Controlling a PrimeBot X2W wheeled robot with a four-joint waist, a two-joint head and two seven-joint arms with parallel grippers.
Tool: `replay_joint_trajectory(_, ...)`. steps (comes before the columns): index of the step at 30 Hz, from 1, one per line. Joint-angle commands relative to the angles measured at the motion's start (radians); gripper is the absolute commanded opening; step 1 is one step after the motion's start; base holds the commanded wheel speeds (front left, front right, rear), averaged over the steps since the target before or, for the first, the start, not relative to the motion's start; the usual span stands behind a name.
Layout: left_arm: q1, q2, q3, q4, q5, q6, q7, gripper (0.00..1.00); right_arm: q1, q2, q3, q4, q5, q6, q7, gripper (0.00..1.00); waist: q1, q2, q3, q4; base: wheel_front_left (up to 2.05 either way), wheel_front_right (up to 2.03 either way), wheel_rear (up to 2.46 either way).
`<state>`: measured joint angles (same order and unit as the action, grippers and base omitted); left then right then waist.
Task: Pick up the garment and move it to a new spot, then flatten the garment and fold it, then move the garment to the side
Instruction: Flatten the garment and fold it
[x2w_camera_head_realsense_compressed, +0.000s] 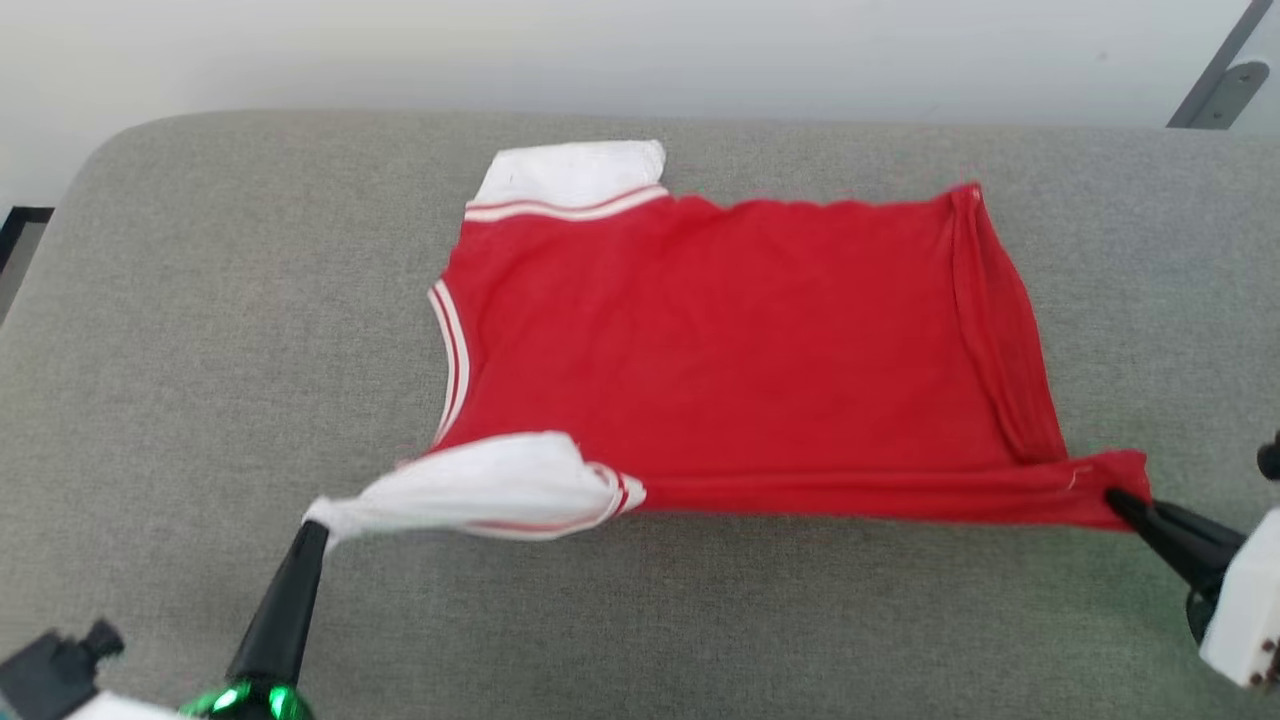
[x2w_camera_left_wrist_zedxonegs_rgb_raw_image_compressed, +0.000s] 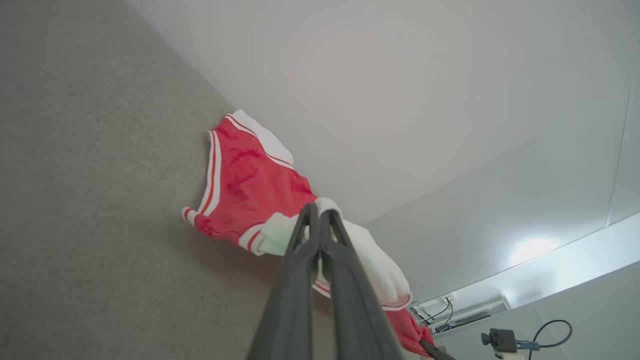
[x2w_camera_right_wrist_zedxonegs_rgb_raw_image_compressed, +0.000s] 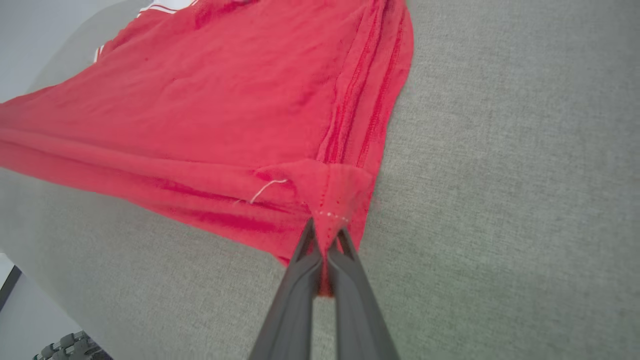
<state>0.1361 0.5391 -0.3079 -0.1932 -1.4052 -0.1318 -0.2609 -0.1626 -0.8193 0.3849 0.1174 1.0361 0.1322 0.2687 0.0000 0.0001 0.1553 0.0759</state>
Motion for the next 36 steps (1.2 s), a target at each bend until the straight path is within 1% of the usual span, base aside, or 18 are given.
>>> replay_joint_trajectory(1,0.045,0.007,0.021,-0.027,0.023,0.003,-0.006,0.00,0.051,0.002,-0.037,-0.037,-0.015,-0.003,0.022,0.00,0.0000,-0.0001,-0.004,0.001,0.00,0.00,0.00)
replay_joint_trajectory(2,0.069,0.010,0.026,-0.042,0.024,0.003,-0.006,0.00,0.076,0.006,-0.060,-0.059,-0.023,-0.003,0.035,0.00,0.0000,-0.0001,-0.004,0.001,0.00,0.00,0.00)
replay_joint_trajectory(3,0.069,0.010,0.026,-0.042,0.024,0.003,-0.006,0.00,0.076,0.006,-0.060,-0.059,-0.023,-0.003,0.035,0.00,0.0000,-0.0001,-0.004,0.001,0.00,0.00,0.00)
replay_joint_trajectory(7,0.134,0.024,0.040,-0.084,0.044,0.003,-0.006,0.00,0.170,0.028,-0.155,-0.147,-0.061,-0.003,0.089,0.00,0.0000,-0.0001,-0.007,0.004,0.00,0.00,0.00)
replay_joint_trajectory(9,0.135,0.034,0.030,-0.093,0.043,0.003,-0.006,0.00,0.206,0.050,-0.204,-0.184,-0.082,-0.003,0.119,0.00,0.0000,-0.0001,-0.007,0.005,0.00,0.00,0.00)
replay_joint_trajectory(13,0.055,0.047,-0.004,-0.083,0.026,0.003,0.011,0.00,0.219,0.109,-0.284,-0.240,-0.124,-0.003,0.176,0.00,0.0000,-0.0001,-0.005,0.004,0.00,0.00,0.00)
replay_joint_trajectory(17,-0.084,0.039,-0.048,-0.026,-0.011,0.003,0.057,0.00,0.151,0.159,-0.317,-0.259,-0.160,-0.002,0.234,0.00,0.0000,-0.0001,0.019,-0.001,0.00,0.00,0.00)
replay_joint_trajectory(19,-0.157,0.039,-0.062,0.025,-0.017,0.003,0.075,0.00,0.104,0.186,-0.307,-0.247,-0.172,-0.002,0.261,0.00,0.0000,-0.0001,0.034,-0.008,0.00,0.00,0.00)
replay_joint_trajectory(21,-0.232,0.025,-0.078,0.073,-0.036,0.003,0.091,0.00,0.047,0.208,-0.295,-0.217,-0.184,-0.002,0.276,0.00,0.0000,-0.0001,0.051,-0.015,0.00,0.00,0.00)
replay_joint_trajectory(24,-0.321,0.017,-0.095,0.149,-0.063,0.003,0.113,0.00,-0.039,0.242,-0.272,-0.153,-0.192,-0.002,0.286,0.00,0.0000,-0.0001,0.080,-0.023,0.00,0.00,0.00)
replay_joint_trajectory(27,-0.397,0.007,-0.118,0.219,-0.070,0.003,0.130,0.00,-0.102,0.260,-0.253,-0.083,-0.200,-0.002,0.283,0.00,0.0000,-0.0001,0.109,-0.026,0.00,0.00,0.00)
replay_joint_trajectory(33,-0.493,-0.014,-0.168,0.332,-0.079,0.003,0.136,0.00,-0.166,0.273,-0.218,0.009,-0.194,-0.002,0.241,0.00,0.0000,-0.0001,0.161,-0.027,0.00,0.00,0.00)
replay_joint_trajectory(36,-0.525,-0.010,-0.198,0.384,-0.069,0.003,0.143,0.00,-0.176,0.270,-0.193,0.035,-0.188,-0.002,0.221,0.00,0.0000,-0.0001,0.182,-0.029,0.00,0.00,0.00)
